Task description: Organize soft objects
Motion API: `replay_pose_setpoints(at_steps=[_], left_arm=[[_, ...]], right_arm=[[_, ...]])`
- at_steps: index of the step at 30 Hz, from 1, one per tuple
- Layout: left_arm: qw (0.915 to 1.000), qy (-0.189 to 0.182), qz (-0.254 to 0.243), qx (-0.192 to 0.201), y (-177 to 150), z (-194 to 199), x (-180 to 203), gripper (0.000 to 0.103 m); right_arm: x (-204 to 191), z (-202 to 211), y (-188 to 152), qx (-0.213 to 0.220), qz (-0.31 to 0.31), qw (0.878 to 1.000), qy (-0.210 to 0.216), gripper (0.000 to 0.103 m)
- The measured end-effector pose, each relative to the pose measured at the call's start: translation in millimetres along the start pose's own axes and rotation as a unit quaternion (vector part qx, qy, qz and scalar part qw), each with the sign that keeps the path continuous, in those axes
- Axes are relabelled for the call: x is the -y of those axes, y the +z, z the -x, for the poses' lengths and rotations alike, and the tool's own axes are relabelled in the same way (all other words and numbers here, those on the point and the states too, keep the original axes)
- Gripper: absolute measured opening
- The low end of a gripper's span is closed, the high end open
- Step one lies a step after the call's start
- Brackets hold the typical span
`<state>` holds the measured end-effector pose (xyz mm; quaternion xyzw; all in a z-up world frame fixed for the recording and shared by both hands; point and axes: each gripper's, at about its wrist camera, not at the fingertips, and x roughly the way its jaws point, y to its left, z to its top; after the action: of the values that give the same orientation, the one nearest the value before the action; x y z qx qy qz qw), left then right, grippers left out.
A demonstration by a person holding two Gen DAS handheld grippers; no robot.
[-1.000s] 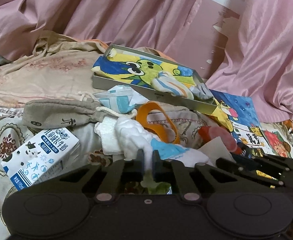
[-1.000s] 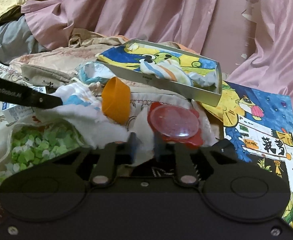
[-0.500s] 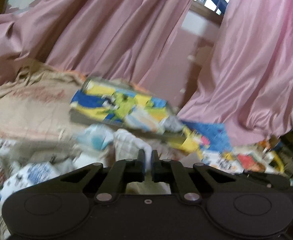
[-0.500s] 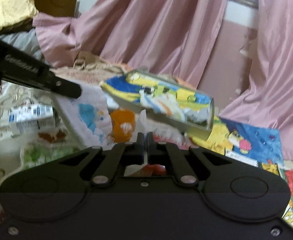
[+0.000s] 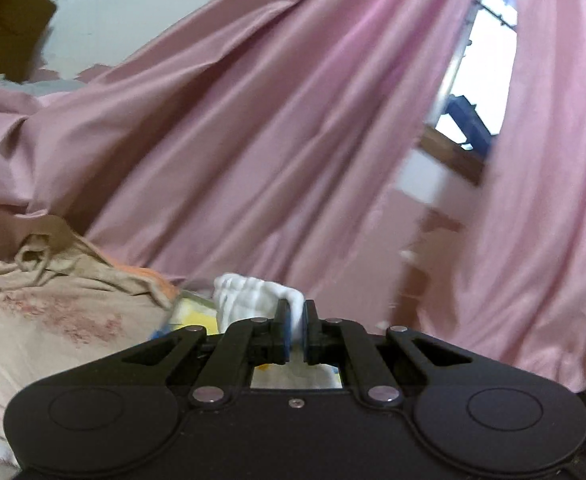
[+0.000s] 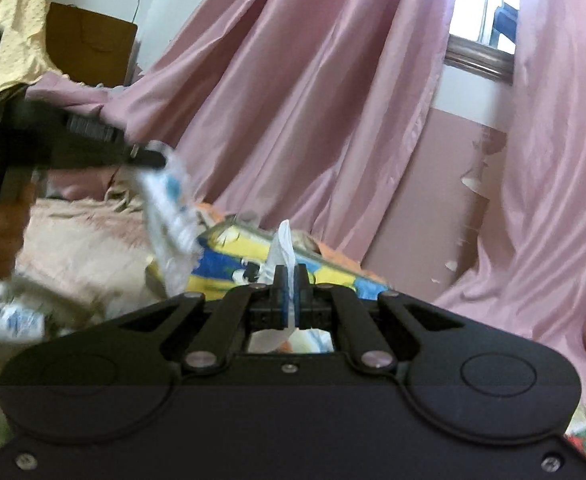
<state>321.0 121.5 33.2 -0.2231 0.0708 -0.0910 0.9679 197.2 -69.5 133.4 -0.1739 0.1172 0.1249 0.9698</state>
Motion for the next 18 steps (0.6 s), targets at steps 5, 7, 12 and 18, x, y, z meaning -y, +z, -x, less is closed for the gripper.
replay_pose_setpoints(at_steps=[5, 7, 12, 18], left_arm=[[0.9971, 0.023, 0.069, -0.021, -10, -28, -44, 0.005], [0.9959, 0.022, 0.084, -0.026, -15, -33, -56, 0.005], [0.9928, -0.003, 0.118, -0.019, -19, -46, -74, 0.005], [0.9803, -0.054, 0.190, 0.009, -18, -71, -92, 0.005]], right_arm=[[-5, -65, 21, -0.022, -0.008, 1.000, 0.012, 0.000], [-11, -91, 27, -0.033, -0.004, 0.999, 0.013, 0.000], [-26, -139, 31, -0.065, -0.015, 0.998, 0.007, 0.000], [-27, -180, 16, -0.084, -0.010, 0.996, -0.018, 0.000]])
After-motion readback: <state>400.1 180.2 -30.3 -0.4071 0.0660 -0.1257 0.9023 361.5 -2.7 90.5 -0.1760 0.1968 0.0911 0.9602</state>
